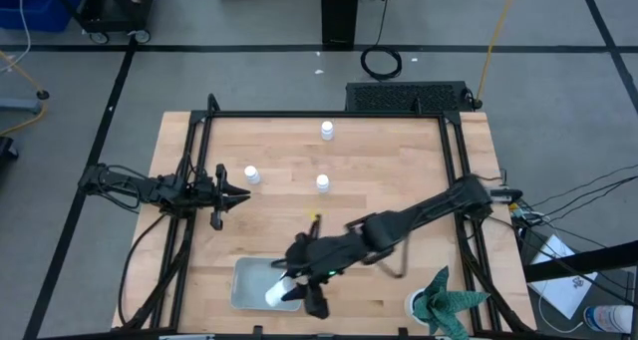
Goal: Pick and place pill bottles into a basket
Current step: Put the white medicine bottle into the gray bin
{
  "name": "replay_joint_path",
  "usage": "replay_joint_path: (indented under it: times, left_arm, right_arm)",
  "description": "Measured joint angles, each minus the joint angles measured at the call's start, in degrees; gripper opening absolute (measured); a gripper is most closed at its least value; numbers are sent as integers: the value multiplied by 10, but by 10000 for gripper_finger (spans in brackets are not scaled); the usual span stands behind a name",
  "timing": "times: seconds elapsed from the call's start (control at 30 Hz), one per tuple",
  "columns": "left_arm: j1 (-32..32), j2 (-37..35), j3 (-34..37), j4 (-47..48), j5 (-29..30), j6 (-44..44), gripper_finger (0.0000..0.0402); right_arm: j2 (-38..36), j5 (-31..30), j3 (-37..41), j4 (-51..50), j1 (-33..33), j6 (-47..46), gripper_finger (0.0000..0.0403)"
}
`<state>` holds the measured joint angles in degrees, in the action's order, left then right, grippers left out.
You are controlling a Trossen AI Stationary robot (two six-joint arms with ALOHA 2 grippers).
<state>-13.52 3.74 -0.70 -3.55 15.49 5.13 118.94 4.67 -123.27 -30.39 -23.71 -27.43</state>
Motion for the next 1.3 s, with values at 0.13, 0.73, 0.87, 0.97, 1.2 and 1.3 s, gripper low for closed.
replay_joint_path:
  times: [0.13, 0.73, 0.87, 0.97, 1.2, 1.3]
  left_arm:
    - [0, 0, 0, 0, 0, 0, 63]
    - [0, 0, 0, 0, 0, 0, 63]
    - [0, 0, 0, 0, 0, 0, 63]
    - [0, 0, 0, 0, 0, 0, 63]
    - [0, 0, 0, 0, 0, 0, 63]
    - [0, 0, 0, -1, 0, 0, 63]
  right_arm:
    - [57, 22, -10, -40, 7, 50, 159]
    - [116, -16, -2, -108, 1, 123, 159]
    - [116, -16, -1, -106, 6, 128, 159]
    - [116, -14, -1, -101, 9, 132, 159]
    - [121, -1, -1, -106, 11, 133, 159]
    - [127, -1, -1, -100, 12, 134, 159]
